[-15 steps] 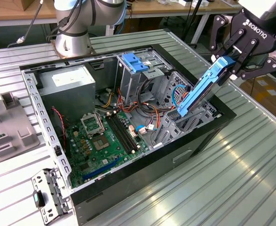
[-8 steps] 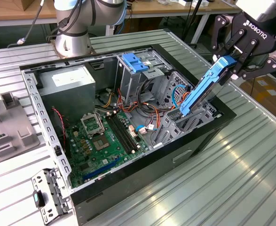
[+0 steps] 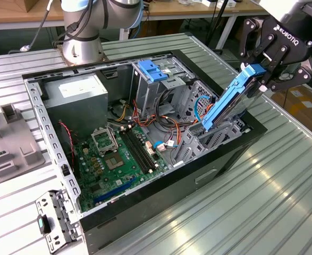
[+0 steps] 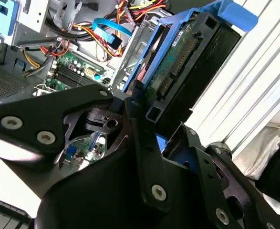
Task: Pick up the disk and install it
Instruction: 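Pick up the disk, then insert the disk into the insertion slot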
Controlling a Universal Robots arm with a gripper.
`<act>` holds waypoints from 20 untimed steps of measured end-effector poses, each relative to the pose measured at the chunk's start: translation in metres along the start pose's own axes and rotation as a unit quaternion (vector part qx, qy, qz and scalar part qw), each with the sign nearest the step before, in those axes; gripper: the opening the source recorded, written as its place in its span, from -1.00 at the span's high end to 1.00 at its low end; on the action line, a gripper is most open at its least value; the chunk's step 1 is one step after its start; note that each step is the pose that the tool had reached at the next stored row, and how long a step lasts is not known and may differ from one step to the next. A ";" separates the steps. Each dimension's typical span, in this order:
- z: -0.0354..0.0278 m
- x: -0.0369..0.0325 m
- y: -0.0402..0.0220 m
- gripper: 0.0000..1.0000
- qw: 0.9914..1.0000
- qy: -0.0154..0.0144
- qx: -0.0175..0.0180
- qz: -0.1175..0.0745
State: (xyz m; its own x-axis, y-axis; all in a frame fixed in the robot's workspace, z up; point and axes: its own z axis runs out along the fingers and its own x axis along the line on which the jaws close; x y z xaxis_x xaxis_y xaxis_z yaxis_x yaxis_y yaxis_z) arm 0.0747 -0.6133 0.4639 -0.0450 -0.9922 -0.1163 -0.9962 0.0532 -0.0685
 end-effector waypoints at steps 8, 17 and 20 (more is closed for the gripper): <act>0.0036 -0.0002 0.0018 0.27 1.000 0.000 0.000 0.000; 0.0055 0.0001 0.0021 0.27 1.000 0.000 0.000 0.000; 0.0065 0.0002 0.0022 0.27 1.000 0.000 0.000 0.000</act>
State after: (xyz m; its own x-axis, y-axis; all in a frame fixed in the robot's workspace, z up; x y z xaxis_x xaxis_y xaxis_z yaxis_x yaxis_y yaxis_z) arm 0.0729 -0.6126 0.4573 -0.0450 -0.9922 -0.1163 -0.9962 0.0532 -0.0685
